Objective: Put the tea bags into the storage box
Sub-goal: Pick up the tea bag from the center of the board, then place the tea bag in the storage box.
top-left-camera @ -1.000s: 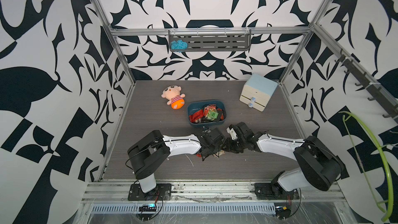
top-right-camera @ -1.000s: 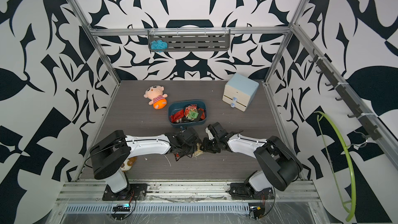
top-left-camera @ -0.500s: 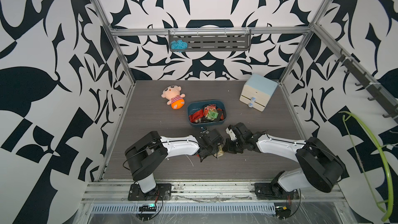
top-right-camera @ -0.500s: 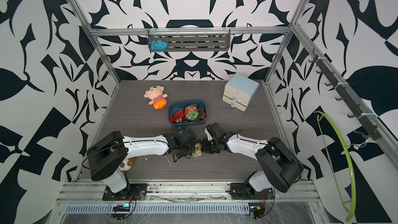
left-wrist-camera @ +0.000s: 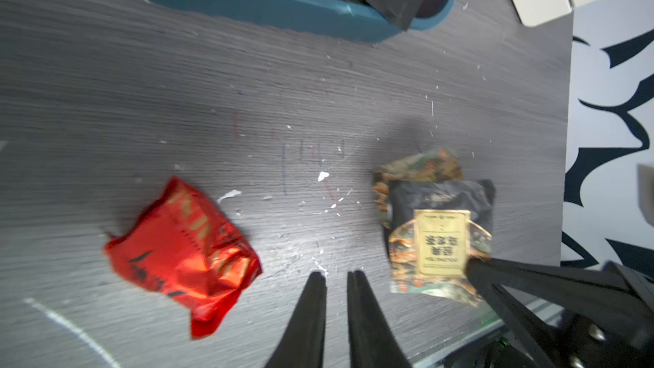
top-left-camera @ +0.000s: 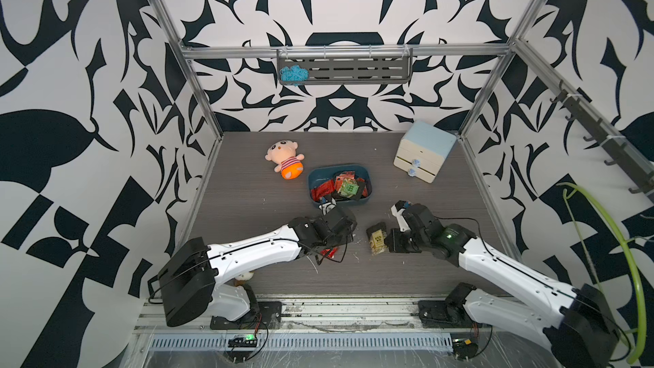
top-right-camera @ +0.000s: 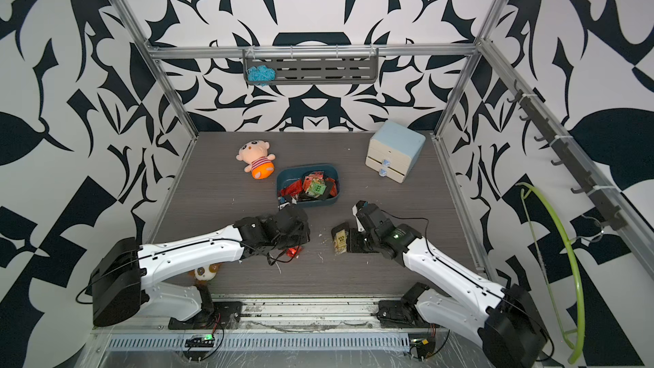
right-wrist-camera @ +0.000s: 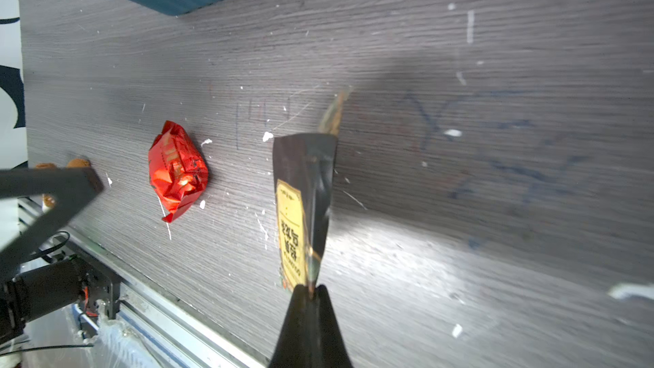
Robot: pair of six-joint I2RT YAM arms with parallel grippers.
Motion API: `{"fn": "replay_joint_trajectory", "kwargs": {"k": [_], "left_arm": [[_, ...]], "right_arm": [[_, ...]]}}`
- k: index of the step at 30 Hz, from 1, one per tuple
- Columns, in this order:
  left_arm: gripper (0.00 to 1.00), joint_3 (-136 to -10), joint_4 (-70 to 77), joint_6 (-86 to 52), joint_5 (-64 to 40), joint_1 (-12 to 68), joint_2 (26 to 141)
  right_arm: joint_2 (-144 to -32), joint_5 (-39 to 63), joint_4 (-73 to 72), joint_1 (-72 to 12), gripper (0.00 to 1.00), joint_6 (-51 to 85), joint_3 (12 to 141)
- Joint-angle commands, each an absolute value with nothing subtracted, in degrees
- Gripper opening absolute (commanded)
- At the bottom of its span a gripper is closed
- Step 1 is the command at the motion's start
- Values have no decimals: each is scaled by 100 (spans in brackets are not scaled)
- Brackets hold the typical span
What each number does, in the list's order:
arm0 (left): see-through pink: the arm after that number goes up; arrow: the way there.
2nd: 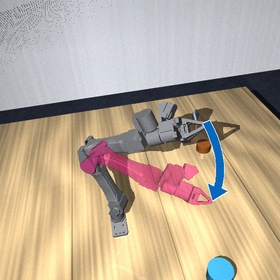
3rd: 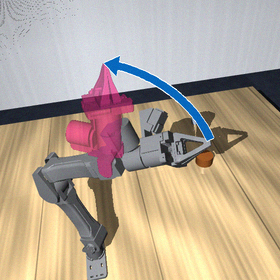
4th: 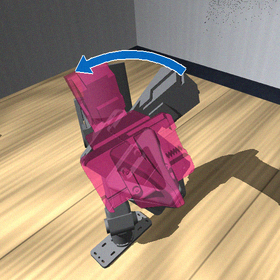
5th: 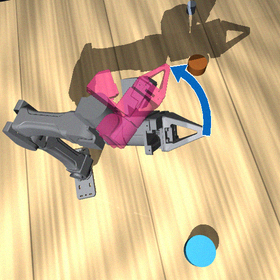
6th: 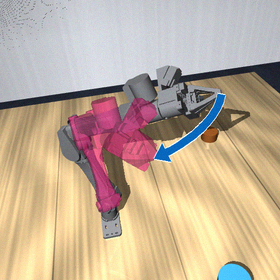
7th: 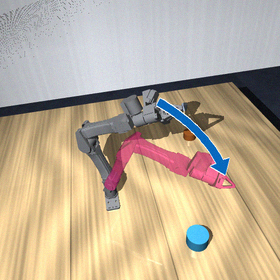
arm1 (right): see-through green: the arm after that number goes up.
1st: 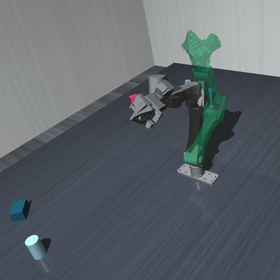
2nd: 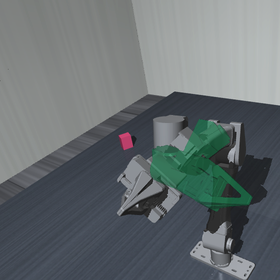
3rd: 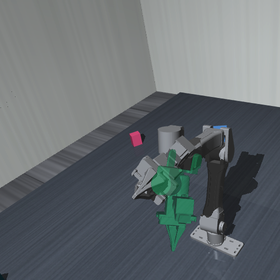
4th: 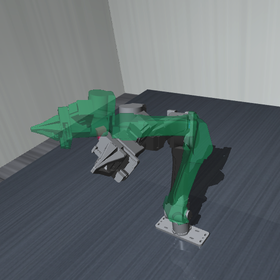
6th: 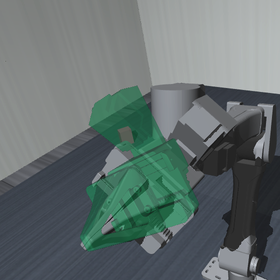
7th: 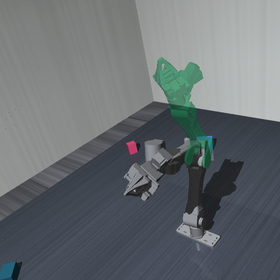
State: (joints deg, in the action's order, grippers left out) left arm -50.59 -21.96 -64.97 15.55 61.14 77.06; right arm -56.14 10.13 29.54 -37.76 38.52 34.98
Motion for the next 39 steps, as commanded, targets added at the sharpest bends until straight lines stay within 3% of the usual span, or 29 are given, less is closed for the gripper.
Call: {"fn": "replay_joint_trajectory", "kwargs": {"k": [1, 12, 19, 31, 39], "left_arm": [[23, -4781, -2666, -6511, 1983, 6118, 7356], [30, -3903, -3186, -6854, 2592, 5847, 5875], [31, -3624, -3425, -6738, 2518, 5428, 5658], [34, -3102, -3410, -6018, 1988, 4383, 5223], [37, -2724, -3258, -5964, 1800, 4087, 4724]], "right_arm": [[-5383, 738, 3517, -3782, 0, 3742, 3836], [-5587, 195, 3815, -3736, 0, 3510, 5283], [-6779, 299, 3428, -3623, 0, 3245, 6524], [-9675, 1375, 2878, -3516, 0, 3023, 8855], [-10583, 1854, 2708, -3188, 0, 3380, 8878]]}}
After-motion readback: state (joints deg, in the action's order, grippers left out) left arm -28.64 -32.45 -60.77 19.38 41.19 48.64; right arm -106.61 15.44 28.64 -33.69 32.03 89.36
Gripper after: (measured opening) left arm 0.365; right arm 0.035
